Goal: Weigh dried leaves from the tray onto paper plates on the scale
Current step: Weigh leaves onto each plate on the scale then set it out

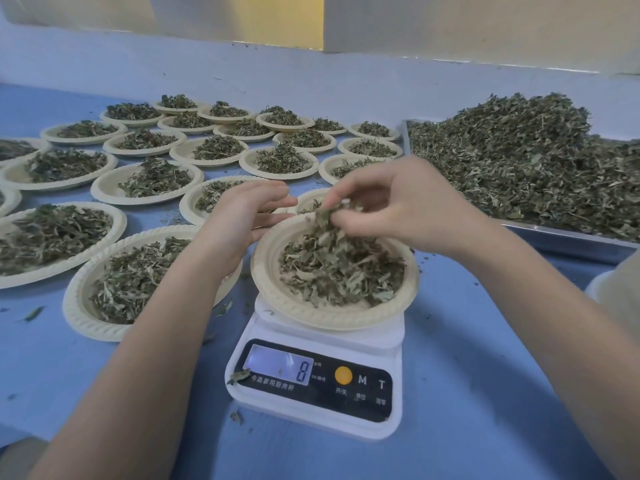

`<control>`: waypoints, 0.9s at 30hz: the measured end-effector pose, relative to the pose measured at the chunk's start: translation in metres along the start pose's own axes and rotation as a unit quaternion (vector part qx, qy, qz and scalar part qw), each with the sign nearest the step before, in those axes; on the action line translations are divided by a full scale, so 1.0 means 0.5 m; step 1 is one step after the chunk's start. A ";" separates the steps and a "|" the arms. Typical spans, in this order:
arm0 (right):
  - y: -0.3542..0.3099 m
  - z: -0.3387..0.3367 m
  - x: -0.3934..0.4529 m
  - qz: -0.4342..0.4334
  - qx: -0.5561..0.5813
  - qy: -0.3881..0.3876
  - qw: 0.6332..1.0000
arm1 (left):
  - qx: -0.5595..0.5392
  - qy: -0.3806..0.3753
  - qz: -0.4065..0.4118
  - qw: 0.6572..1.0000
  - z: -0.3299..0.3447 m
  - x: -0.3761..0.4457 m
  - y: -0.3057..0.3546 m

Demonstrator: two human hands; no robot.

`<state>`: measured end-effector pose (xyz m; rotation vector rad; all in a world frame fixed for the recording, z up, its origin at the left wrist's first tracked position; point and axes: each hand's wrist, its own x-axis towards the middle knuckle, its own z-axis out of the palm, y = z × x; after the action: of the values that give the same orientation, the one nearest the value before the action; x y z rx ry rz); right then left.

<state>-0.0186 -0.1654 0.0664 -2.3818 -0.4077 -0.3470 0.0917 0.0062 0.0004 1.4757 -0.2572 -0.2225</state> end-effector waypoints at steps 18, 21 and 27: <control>0.066 -0.016 0.026 0.162 0.446 0.137 0.870 | 0.008 0.000 -0.002 1.000 0.001 -0.005 0.002; 0.062 -0.014 0.026 0.161 0.443 0.112 0.875 | 0.010 0.001 -0.003 1.000 0.002 -0.005 0.002; 0.063 -0.012 0.029 0.159 0.438 0.082 0.881 | 0.010 -0.001 -0.005 1.000 0.001 -0.004 0.002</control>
<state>0.0055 -0.1891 0.0574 -1.4726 -0.0500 -0.1532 0.0895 0.0067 0.0012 1.4960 -0.2542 -0.2295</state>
